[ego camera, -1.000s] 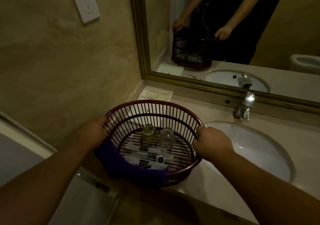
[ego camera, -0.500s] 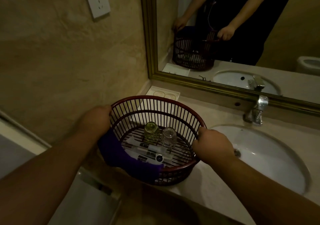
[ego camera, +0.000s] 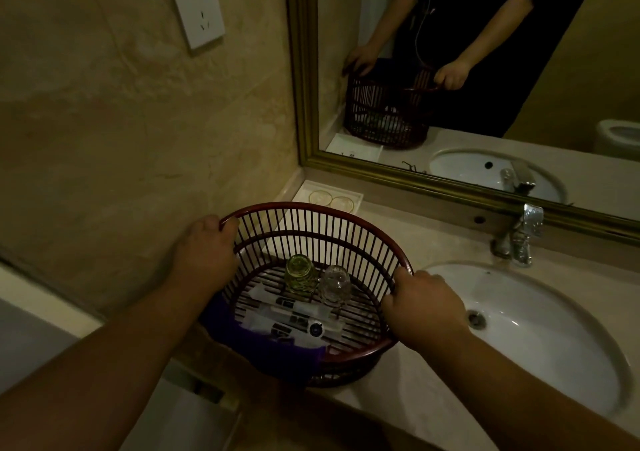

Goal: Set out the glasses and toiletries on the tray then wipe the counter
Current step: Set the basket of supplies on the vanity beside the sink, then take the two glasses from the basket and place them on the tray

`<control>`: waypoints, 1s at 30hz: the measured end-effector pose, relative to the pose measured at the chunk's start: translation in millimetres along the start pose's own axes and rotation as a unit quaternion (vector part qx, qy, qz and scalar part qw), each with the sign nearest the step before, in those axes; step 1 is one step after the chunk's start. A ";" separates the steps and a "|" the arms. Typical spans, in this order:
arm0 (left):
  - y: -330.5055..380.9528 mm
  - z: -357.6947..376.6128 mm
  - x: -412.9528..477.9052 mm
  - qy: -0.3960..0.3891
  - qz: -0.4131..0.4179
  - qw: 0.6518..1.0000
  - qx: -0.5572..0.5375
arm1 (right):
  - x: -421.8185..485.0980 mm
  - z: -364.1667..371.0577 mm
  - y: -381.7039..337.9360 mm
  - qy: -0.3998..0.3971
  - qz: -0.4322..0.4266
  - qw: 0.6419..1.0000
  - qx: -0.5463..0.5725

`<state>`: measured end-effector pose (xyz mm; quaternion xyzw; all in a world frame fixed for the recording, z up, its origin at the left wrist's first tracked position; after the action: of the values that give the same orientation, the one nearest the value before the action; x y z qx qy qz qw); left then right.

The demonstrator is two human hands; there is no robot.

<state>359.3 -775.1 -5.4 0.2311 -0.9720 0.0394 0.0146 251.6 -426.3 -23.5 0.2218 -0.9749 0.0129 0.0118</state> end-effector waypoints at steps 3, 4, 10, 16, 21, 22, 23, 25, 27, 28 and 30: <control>5.6 5.4 9.6 0.008 0.011 1.000 -0.022 | 9.0 -8.1 -7.1 0.048 -0.057 0.995 -0.066; 8.5 5.8 13.0 0.010 0.017 0.999 -0.029 | 12.9 -11.3 -10.6 0.063 -0.076 0.992 -0.073; 30.3 0.6 41.3 -0.011 0.026 0.999 -0.027 | 42.7 -26.3 -48.2 0.089 -0.216 0.971 -0.051; 44.6 0.0 69.5 -0.039 0.012 0.999 -0.021 | 68.4 -23.9 -93.8 0.070 -0.312 0.948 -0.011; 43.8 8.4 85.0 -0.076 0.014 0.997 -0.024 | 82.8 -21.1 -127.5 0.045 -0.350 0.936 -0.003; 42.6 8.8 88.3 -0.080 0.019 0.996 -0.023 | 84.2 -18.9 -132.9 0.041 -0.355 0.934 -0.002; 41.5 9.4 91.8 -0.087 0.025 0.996 -0.023 | 85.5 -15.8 -137.6 0.037 -0.359 0.933 -0.001; 39.9 10.2 99.2 -0.101 0.042 0.994 -0.026 | 88.7 -7.1 -147.3 0.020 -0.362 0.932 0.004; 38.6 11.0 103.5 -0.102 0.059 0.992 -0.035 | 93.5 5.7 -157.8 -0.014 -0.358 0.934 0.011; 38.7 11.6 103.9 -0.096 0.066 0.992 -0.040 | 96.0 12.8 -162.5 -0.035 -0.353 0.935 0.013; 37.3 14.0 103.6 -0.088 0.074 0.992 -0.049 | 100.4 27.6 -170.7 -0.071 -0.326 0.942 0.022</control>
<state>249.8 -789.4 -17.2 0.1602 -0.9847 -0.0272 -0.0623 234.5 -624.4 -44.7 0.5283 -0.8469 0.0138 -0.0587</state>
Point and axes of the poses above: each hand's wrist, its own x-axis towards the middle knuckle, its own z-axis out of the palm, y = z × x, the point moved 8 cm from there along x, towards the middle knuckle, and after that the axes turned 6 degrees about -x, right-handed, at the moved point
